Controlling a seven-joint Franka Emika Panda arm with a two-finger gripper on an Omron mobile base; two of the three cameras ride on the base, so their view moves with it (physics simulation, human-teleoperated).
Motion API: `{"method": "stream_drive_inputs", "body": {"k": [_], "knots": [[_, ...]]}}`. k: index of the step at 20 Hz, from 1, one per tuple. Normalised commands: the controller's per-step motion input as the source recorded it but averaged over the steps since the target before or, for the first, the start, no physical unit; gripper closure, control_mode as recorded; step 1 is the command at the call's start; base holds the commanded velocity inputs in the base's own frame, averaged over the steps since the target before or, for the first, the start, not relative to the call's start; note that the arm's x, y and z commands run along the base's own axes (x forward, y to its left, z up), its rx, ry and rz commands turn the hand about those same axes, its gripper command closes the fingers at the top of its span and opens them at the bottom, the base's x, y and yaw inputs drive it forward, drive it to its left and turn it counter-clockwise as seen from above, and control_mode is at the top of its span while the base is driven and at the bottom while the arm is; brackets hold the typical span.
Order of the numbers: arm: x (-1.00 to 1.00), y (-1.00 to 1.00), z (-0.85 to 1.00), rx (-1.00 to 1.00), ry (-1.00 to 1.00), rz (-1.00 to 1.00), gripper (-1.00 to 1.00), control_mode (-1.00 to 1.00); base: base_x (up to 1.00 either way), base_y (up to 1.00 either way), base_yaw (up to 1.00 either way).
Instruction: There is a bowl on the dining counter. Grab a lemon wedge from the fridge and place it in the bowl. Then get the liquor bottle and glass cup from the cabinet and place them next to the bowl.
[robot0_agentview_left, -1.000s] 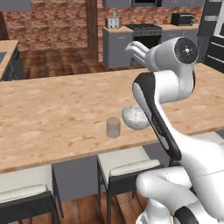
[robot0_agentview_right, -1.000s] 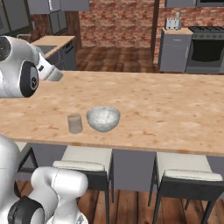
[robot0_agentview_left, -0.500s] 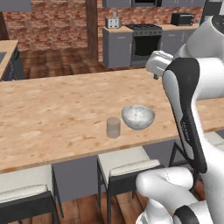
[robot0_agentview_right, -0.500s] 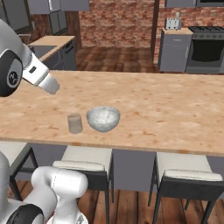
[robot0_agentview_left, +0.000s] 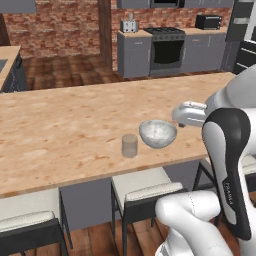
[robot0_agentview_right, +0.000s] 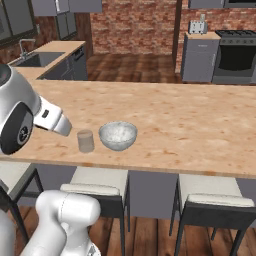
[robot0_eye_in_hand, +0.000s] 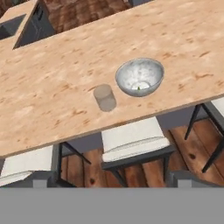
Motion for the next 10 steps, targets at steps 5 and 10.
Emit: {"method": "stream_drive_inputs", "body": {"k": [5, 10], "knots": [[0.0, -0.24, -0.16, -0.02, 0.0, 0.04, -1.0, -1.0, 0.0, 0.0, 0.0], [0.0, -0.08, -0.02, 0.0, 0.0, 0.0, -1.0, 1.0, -0.21, -0.64, -0.03]]}}
